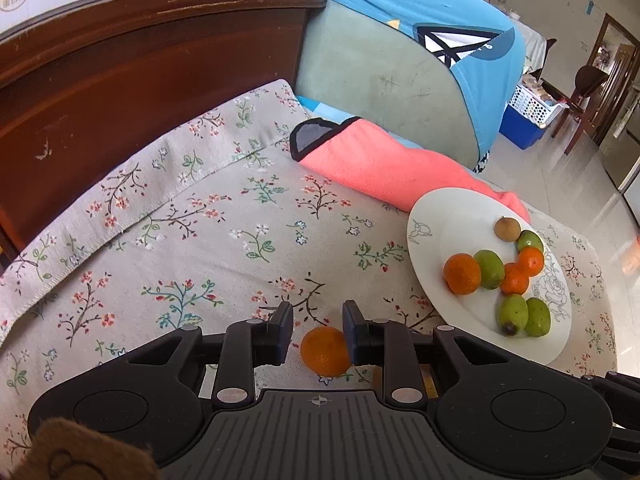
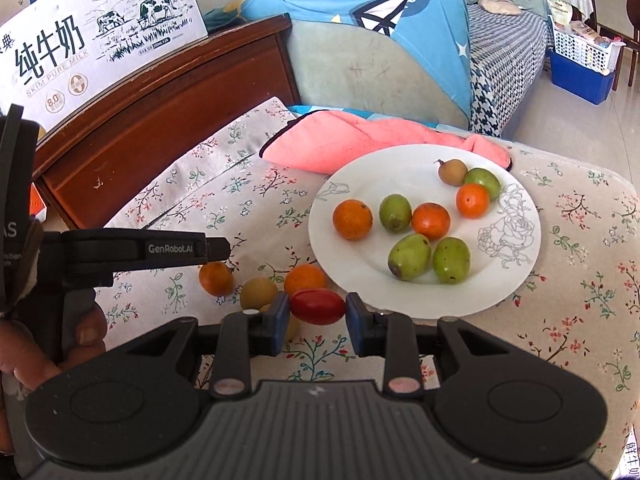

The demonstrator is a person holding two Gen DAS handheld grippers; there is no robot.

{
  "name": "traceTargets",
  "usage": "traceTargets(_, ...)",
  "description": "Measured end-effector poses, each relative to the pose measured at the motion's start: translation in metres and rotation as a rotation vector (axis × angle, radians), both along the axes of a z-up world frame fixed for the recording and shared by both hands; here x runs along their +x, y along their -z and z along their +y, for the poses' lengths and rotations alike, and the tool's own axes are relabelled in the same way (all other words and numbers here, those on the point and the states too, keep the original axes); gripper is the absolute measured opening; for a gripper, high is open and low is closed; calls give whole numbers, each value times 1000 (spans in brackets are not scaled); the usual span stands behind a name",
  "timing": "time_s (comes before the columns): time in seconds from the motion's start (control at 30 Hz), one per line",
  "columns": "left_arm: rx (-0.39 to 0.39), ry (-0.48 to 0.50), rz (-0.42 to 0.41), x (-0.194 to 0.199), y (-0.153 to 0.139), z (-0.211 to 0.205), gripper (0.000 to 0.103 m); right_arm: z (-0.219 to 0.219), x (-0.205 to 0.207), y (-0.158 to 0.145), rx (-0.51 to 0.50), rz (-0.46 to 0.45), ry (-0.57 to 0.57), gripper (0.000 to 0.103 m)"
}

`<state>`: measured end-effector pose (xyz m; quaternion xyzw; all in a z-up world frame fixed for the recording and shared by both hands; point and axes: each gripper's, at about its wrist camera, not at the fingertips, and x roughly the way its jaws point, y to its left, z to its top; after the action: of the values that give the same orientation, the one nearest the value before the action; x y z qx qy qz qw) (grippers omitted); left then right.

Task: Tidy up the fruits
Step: 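Lift the tangerine with the left tool while the right tool grasps the small red plum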

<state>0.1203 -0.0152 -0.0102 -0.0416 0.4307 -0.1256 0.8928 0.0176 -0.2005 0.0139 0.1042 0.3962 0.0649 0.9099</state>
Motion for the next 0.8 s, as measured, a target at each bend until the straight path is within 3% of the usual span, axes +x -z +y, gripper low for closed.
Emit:
traceTargets(0.27,43,42,-7,-11,7,-8,43,-2,1,0,1,3,7,30)
traceTargets(0.37,55,43,19,-14,15,-9,41,-2,1,0,2,4,9,30)
traceTargets(0.43,87,57,-8,-20,16,-13,39,-2,1,0,2,3,7,30)
traceTargets(0.53,100,71,-25,-25,16,-17,27,-2,1,-1,2,3,7,30)
traceTargets(0.8,51,42,-31,-18,4,-15,27,-5,1,-4,12,-3,13,30)
